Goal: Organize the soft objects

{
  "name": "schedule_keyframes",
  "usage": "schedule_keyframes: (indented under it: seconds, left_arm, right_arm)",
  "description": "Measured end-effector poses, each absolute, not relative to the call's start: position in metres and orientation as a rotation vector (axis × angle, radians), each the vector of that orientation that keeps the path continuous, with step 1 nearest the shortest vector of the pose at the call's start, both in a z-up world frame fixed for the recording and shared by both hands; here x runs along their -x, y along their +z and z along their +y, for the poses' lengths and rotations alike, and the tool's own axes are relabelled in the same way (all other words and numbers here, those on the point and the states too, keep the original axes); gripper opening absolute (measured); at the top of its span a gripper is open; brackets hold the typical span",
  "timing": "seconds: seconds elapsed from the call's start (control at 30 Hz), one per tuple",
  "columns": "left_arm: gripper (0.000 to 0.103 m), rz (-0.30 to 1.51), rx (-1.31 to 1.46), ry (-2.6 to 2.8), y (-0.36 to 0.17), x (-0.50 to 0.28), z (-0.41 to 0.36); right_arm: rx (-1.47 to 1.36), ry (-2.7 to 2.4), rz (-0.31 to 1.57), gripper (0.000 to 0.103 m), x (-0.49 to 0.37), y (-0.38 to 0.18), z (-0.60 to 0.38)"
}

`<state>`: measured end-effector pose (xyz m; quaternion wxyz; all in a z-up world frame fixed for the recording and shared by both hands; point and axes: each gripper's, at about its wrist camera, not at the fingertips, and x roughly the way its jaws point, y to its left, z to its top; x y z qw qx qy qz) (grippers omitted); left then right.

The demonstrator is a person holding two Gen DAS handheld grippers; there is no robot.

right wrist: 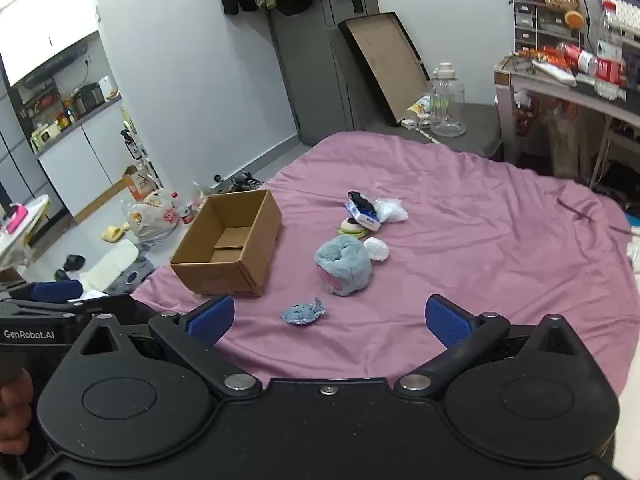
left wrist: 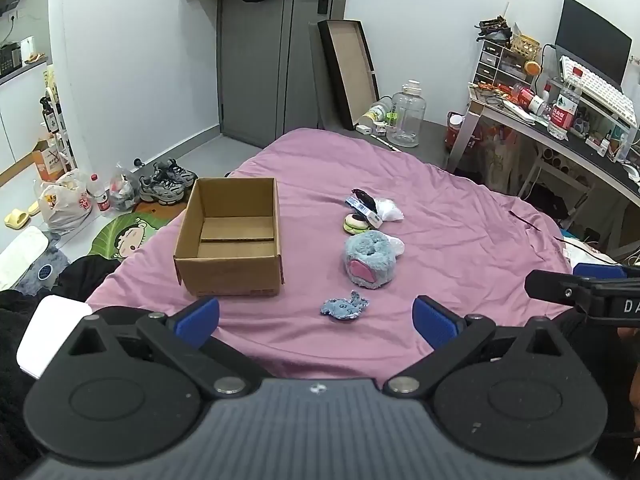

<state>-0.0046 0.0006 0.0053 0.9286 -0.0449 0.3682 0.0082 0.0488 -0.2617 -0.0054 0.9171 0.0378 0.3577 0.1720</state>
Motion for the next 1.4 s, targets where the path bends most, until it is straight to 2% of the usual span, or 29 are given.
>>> schedule_keyframes:
  seconds: [1.4]
  left_arm:
    - [0.102, 0.754, 0.086, 0.014, 0.001, 0.006, 0.001]
  right_arm:
    - [-0.084, 0.329, 0.769, 0.103, -0.055, -0.018, -0.268]
